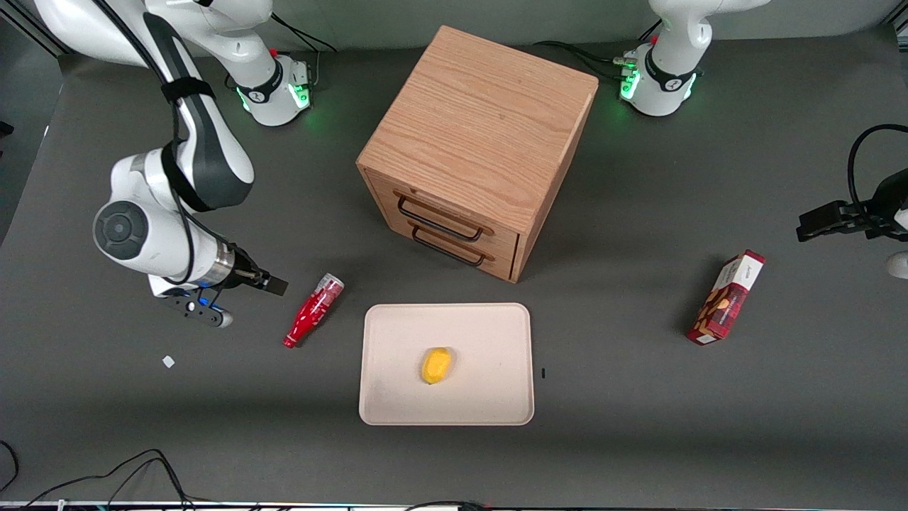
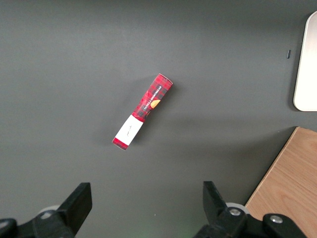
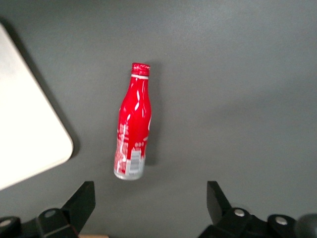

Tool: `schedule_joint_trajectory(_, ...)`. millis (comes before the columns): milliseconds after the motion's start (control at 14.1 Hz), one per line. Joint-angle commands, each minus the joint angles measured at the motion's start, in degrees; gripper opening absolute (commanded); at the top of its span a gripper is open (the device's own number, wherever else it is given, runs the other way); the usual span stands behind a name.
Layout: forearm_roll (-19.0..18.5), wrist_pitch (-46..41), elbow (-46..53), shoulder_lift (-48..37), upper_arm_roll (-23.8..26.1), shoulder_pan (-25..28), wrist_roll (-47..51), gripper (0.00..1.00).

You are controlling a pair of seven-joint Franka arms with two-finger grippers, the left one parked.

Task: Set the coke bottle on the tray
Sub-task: 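Move the open right gripper down over the red Coca-Cola bottle, then close the right gripper around the bottle's body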

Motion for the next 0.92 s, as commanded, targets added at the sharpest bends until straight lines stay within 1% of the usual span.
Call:
schedule_joint_trajectory(0, 0.8, 6.5, -2.0, 2.4, -0.1, 0.3, 5.1, 1.0)
schedule_joint_trajectory(142, 0.3, 11.0, -1.9, 5.3, 0.7, 0.3, 8.5, 1.0)
schedule_joint_trajectory(355, -2.6, 15.3, -1.8, 8.7, 0.9, 1.6, 13.6, 1.0)
schedule_joint_trajectory(638, -3.7, 17.6, -1.9, 11.4, 0.9, 1.8, 15.2, 1.0)
schedule_joint_trajectory(851, -7.6, 19.8, -1.8, 14.1, 0.9, 3.1, 18.6, 1.0)
